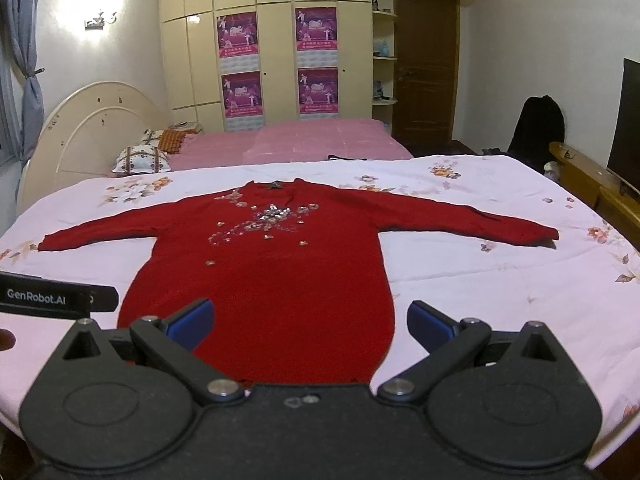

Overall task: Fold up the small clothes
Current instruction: 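Move the right tool to the sweater's sleeve cuff and grasp it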

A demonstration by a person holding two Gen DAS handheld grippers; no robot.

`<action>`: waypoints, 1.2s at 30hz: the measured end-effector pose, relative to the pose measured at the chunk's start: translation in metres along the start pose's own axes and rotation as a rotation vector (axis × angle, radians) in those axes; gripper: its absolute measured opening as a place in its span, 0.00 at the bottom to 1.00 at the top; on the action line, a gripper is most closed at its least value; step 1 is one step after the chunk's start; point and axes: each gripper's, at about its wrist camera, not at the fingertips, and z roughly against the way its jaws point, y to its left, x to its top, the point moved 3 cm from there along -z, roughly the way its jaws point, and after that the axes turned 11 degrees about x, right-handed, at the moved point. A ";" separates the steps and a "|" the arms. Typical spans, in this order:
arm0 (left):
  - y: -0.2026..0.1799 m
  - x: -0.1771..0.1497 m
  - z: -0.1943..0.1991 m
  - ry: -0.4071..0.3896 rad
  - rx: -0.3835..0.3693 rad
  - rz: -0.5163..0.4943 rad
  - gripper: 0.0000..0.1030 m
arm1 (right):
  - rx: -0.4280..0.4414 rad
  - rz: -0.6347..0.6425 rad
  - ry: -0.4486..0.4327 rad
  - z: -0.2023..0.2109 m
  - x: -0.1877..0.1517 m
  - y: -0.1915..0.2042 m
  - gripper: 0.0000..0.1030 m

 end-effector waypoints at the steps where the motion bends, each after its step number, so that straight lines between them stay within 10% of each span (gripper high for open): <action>1: -0.002 0.002 -0.003 0.002 -0.001 -0.004 1.00 | -0.004 -0.001 0.001 -0.002 0.001 -0.002 0.99; 36: -0.127 0.090 -0.153 0.076 0.019 -0.080 1.00 | -0.053 -0.096 0.074 -0.143 0.051 -0.151 0.77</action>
